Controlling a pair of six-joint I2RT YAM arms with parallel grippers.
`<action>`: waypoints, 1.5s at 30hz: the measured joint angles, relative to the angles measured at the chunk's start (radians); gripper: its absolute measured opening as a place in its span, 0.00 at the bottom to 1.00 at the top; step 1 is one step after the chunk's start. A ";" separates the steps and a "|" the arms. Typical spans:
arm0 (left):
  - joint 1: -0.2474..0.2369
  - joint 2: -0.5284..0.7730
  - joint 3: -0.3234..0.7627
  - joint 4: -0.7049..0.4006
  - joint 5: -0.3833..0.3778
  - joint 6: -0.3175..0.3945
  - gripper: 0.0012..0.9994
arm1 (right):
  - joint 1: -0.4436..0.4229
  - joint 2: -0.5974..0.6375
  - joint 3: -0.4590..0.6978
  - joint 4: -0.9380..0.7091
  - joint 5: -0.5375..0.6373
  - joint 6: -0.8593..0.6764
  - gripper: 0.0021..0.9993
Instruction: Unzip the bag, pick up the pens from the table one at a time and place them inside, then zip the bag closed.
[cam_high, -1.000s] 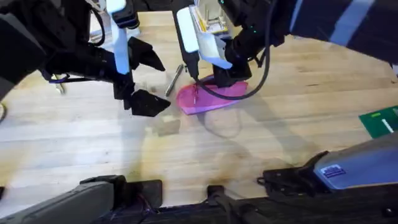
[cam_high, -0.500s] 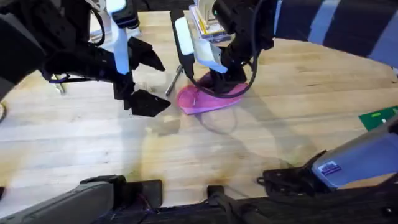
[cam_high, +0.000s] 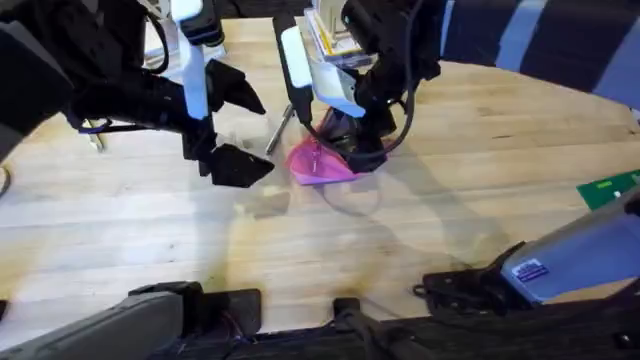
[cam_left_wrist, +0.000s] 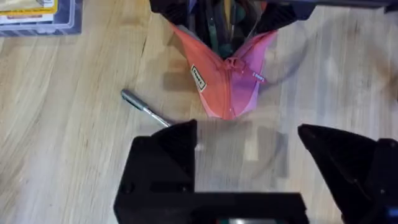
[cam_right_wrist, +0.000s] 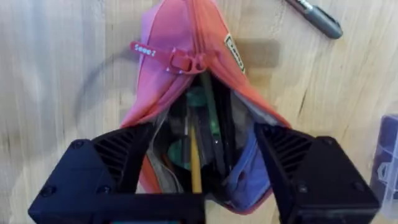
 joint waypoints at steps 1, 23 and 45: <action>0.000 0.000 0.000 0.000 0.000 0.000 0.99 | 0.000 0.000 0.000 0.000 0.000 0.000 1.00; 0.000 0.000 0.000 0.109 -0.036 -0.080 0.99 | 0.000 -0.272 0.001 -0.036 -0.007 0.180 1.00; -0.216 0.000 0.058 0.452 -0.489 -0.872 0.99 | 0.000 -0.611 0.001 -0.079 -0.008 0.612 1.00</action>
